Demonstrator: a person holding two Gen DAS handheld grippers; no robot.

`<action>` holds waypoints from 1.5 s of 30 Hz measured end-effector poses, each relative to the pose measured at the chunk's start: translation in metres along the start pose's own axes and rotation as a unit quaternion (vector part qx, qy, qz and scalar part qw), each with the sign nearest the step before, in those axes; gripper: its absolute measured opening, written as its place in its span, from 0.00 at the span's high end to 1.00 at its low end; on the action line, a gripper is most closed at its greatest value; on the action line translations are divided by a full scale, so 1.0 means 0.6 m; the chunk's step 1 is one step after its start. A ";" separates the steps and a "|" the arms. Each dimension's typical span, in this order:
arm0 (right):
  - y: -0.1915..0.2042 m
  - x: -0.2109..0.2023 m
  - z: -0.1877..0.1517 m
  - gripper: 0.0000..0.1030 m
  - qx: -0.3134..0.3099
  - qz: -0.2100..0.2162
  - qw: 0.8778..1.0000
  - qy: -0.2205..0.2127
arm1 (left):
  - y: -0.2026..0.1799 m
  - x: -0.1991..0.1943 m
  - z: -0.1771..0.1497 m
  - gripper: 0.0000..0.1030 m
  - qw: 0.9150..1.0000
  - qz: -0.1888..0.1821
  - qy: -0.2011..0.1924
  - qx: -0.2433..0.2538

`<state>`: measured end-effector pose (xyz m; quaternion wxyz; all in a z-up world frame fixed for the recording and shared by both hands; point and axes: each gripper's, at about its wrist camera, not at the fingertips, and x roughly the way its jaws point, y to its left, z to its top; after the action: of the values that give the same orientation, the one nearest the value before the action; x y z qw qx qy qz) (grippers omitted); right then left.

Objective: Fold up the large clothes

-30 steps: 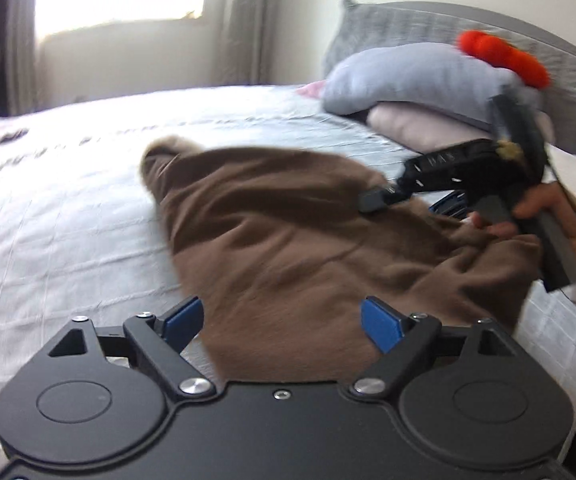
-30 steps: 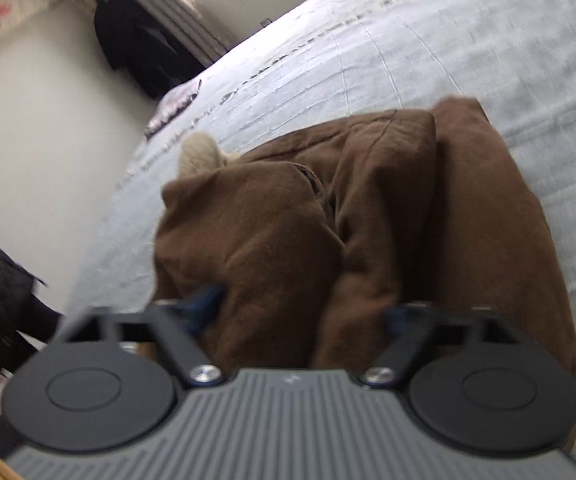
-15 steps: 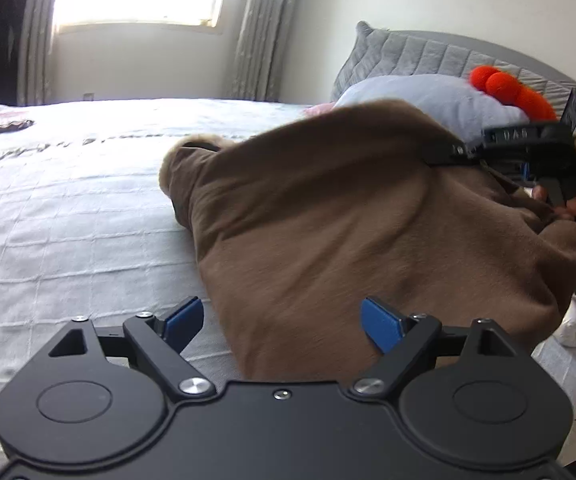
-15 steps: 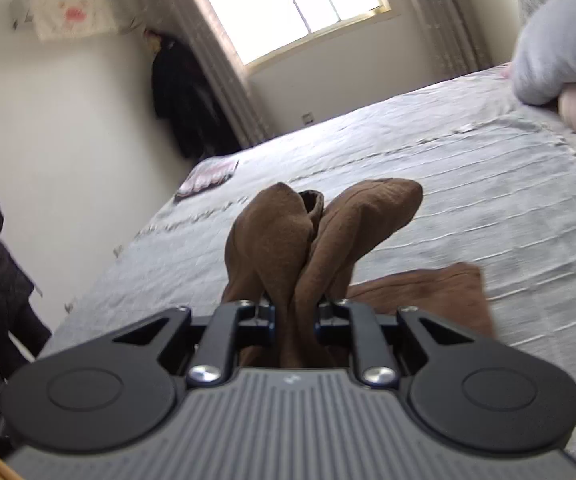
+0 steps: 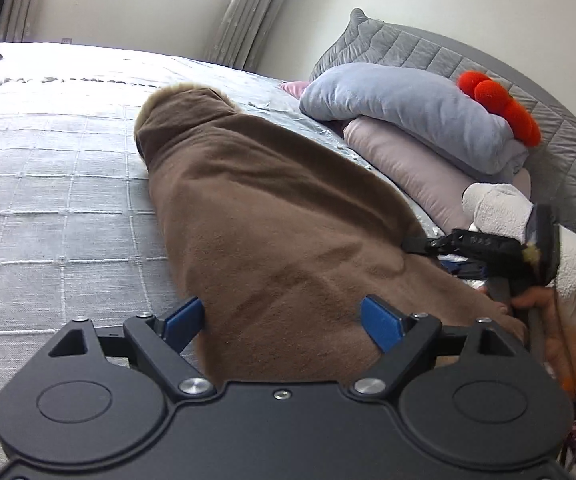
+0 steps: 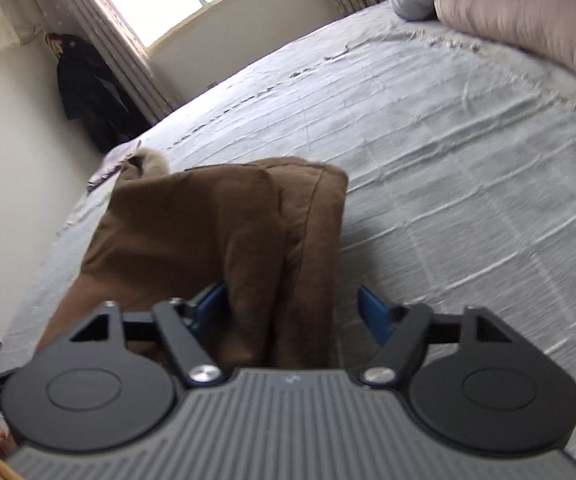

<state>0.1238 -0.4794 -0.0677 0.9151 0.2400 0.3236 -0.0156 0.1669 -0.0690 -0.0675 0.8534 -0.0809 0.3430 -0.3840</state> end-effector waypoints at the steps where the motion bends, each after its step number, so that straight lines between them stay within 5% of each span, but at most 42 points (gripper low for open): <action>1: 0.009 -0.010 0.007 0.27 -0.011 -0.010 1.000 -0.006 | -0.001 -0.001 0.000 0.17 1.000 0.002 0.001 0.002; 6: 0.061 -0.062 0.044 0.27 -0.065 -0.042 0.996 -0.049 | -0.007 -0.002 0.003 0.17 1.000 0.008 0.000 0.006; 11: 0.145 -0.091 0.057 0.27 -0.121 -0.024 0.989 -0.077 | -0.033 0.000 0.008 0.17 0.999 0.024 -0.008 0.047; 18: 0.227 -0.011 0.026 0.28 -0.184 -0.024 0.982 -0.045 | -0.078 0.018 0.016 0.17 0.995 0.034 -0.015 0.095; 24: 0.161 0.069 -0.001 0.39 -0.161 -0.069 0.984 -0.020 | -0.098 0.033 -0.007 0.17 0.987 0.050 -0.015 0.154; 27: 0.124 0.070 0.000 0.39 -0.136 -0.076 0.987 -0.028 | -0.100 0.039 -0.013 0.16 0.985 0.048 -0.016 0.168; 29: 0.102 0.076 0.003 0.31 -0.140 -0.117 0.983 -0.033 | -0.099 0.042 -0.013 0.15 0.984 0.049 -0.015 0.169; 32: 0.066 0.071 0.009 0.29 -0.094 -0.075 0.992 -0.022 | -0.094 0.038 -0.013 0.15 0.984 0.045 -0.014 0.171; 38: 0.066 0.031 0.016 0.18 -0.105 -0.079 0.991 -0.015 | -0.065 0.018 0.011 0.15 0.991 0.024 -0.001 0.135; 45: -0.003 0.032 0.019 0.02 -0.018 0.002 0.997 0.079 | 0.013 0.025 0.058 0.14 1.000 0.016 -0.010 0.021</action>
<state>0.1451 -0.4834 -0.0722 0.8908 0.2247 0.3947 0.0115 0.2012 -0.0790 -0.0523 0.8643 -0.0613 0.3281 -0.3763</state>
